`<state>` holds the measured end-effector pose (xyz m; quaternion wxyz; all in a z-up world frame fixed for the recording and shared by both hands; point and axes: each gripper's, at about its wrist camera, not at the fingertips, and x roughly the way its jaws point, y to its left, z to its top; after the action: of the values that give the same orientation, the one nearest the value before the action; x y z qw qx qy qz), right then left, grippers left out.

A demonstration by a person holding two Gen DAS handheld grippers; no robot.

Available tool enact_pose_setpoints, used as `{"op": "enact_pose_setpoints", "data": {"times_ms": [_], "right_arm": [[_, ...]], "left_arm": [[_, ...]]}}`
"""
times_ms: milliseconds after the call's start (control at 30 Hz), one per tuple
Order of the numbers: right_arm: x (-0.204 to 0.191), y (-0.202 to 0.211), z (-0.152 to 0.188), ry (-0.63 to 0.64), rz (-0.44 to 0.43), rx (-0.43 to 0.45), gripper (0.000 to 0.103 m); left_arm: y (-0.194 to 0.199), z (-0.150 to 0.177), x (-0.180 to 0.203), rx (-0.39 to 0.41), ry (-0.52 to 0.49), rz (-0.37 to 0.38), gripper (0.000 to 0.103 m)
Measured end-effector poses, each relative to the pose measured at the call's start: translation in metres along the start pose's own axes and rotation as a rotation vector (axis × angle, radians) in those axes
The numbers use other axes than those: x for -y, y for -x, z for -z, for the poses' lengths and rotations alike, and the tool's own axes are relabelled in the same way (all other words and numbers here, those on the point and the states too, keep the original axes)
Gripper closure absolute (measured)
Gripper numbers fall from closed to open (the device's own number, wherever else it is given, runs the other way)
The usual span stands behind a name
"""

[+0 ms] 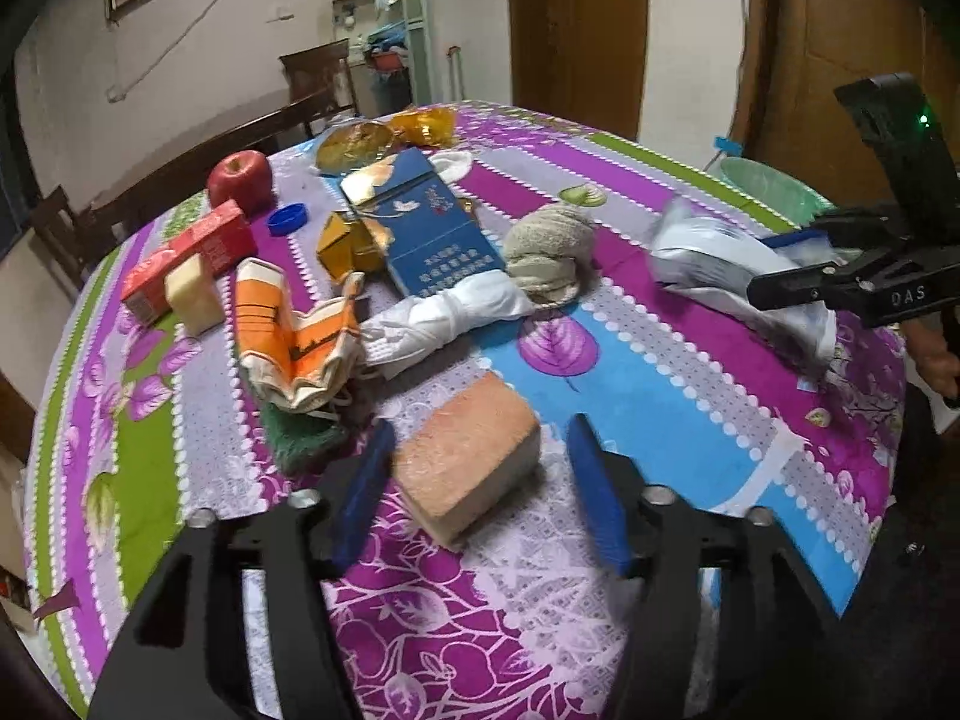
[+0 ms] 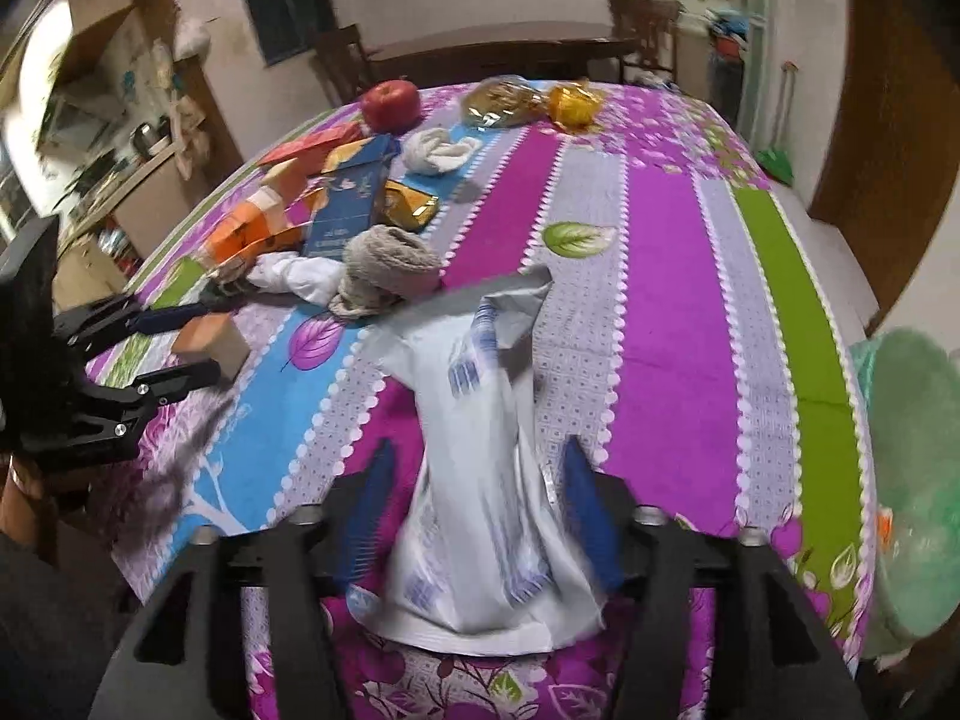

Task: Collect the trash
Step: 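Grasp the tan sponge with the left gripper and lift it, then carry the wrapper and sponge over the green bin and release both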

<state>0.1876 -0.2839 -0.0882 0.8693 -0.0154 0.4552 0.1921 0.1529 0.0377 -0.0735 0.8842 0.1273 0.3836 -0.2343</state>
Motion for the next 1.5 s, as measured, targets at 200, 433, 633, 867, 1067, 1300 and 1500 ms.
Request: {"op": "enact_pose_setpoints", "data": {"times_ms": [200, 433, 633, 867, 1067, 1300, 1500], "right_arm": [[0.012, 0.006, -0.012, 0.174, -0.003, 0.001, 0.013], [0.013, -0.018, -0.002, 0.201, -0.050, -0.077, 0.043], [0.011, -0.011, 0.006, 0.139, -0.040, -0.015, 0.057], [0.010, 0.012, 0.007, 0.069, 0.012, 0.088, 0.067], [0.022, 0.044, -0.002, -0.010, 0.033, 0.163, 0.068], [0.060, 0.095, -0.008, -0.111, 0.130, 0.211, 0.067], [0.113, 0.141, -0.005, -0.214, 0.246, 0.221, 0.067]], "left_arm": [[-0.001, 0.003, -0.006, -0.017, -0.005, 0.028, 0.042], [-0.007, 0.005, -0.002, -0.050, -0.031, 0.053, 0.052], [-0.008, 0.005, -0.005, -0.049, -0.029, 0.051, 0.068], [0.003, -0.015, 0.015, -0.016, -0.044, -0.118, 0.070], [0.010, -0.064, 0.030, 0.049, -0.007, -0.233, 0.070], [0.005, -0.123, 0.075, 0.112, -0.048, -0.231, 0.071], [-0.015, -0.168, 0.131, 0.147, -0.137, -0.195, 0.071]]}}
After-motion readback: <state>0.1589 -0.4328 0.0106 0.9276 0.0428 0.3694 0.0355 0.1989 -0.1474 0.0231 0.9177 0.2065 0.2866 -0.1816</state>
